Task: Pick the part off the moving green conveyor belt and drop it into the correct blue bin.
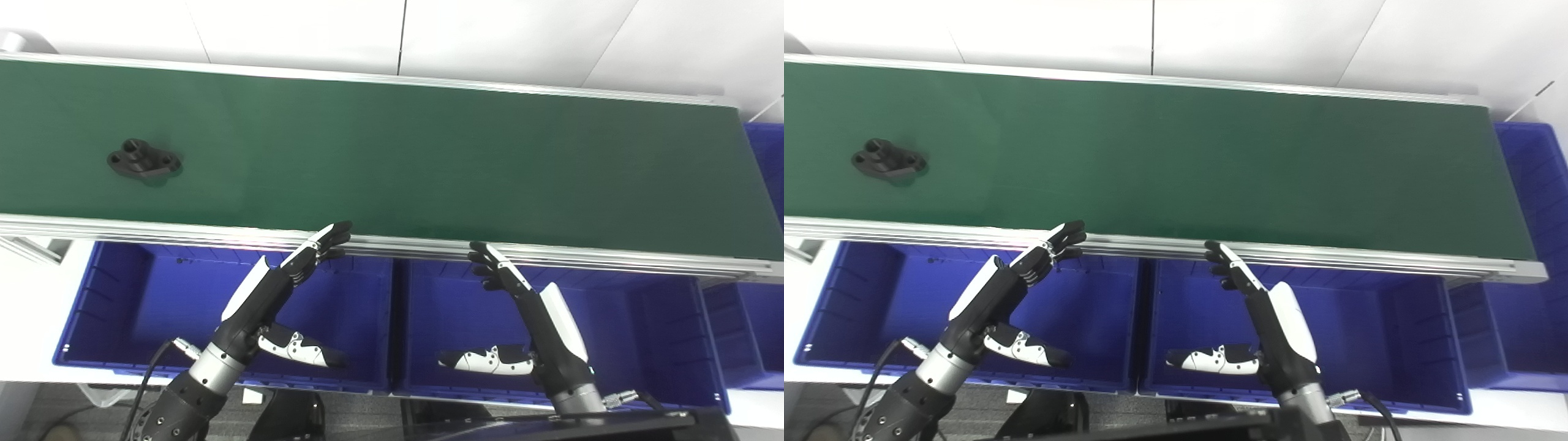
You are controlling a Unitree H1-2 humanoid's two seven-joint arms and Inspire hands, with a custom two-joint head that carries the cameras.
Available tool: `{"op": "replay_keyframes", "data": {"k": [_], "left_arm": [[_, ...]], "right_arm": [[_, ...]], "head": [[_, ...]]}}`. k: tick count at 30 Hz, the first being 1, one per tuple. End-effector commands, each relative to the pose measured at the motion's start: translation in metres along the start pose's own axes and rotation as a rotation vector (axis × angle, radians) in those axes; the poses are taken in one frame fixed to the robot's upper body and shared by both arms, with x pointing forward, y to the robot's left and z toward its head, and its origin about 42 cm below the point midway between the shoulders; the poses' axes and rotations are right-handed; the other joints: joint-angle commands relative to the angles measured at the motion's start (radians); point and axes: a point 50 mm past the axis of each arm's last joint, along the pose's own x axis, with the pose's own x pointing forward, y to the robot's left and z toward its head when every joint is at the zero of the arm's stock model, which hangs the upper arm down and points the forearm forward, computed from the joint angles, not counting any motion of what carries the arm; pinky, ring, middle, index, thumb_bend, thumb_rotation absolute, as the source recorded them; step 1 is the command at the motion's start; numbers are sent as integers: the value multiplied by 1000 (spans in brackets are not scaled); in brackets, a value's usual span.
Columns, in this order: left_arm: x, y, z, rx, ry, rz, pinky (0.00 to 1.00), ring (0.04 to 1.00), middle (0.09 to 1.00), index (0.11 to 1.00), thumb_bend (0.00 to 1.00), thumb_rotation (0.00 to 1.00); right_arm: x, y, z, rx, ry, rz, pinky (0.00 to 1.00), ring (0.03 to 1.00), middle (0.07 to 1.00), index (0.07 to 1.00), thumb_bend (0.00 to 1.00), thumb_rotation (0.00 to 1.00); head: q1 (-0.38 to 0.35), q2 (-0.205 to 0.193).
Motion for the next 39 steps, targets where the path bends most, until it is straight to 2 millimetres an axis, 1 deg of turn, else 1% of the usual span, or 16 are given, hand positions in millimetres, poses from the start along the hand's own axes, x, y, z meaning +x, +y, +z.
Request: {"op": "replay_keyframes", "data": {"k": [1,7,8,18,24,30,34,39], "left_arm": [[0,1,6,6,-51,3,879,932,962,923,954,348],[-1,3,3,8,-43,-5,880,932,963,930,957,353],[-1,3,2,12,-40,-5,879,930,963,931,958,359],[-1,2,0,-1,-36,-9,879,934,963,933,952,341],[-2,2,-1,11,-29,-11,886,935,965,933,949,356],[-3,1,-3,11,-20,-12,886,935,968,938,947,369],[-4,0,-3,11,-18,-11,872,932,969,938,943,370],[-3,-1,-3,-1,-21,-11,893,938,968,937,946,351]], "right_arm": [[-2,-2,7,-8,-29,-10,755,815,854,893,908,359],[-2,0,4,6,-26,4,770,822,865,894,906,361],[-2,0,3,8,-24,4,770,822,866,892,909,358],[-2,0,1,12,-13,6,764,818,867,898,908,359],[-2,1,-1,13,-27,1,772,822,862,898,910,363],[-3,2,-2,15,-22,3,766,818,862,895,907,368],[-5,2,-3,5,-21,4,764,819,860,896,908,378],[-5,3,-3,23,-11,8,774,825,865,902,904,374]], "head": [[3,-8],[-1,-17],[1,-28],[8,-36],[9,-42],[25,-61],[27,-63],[27,-63]]}}
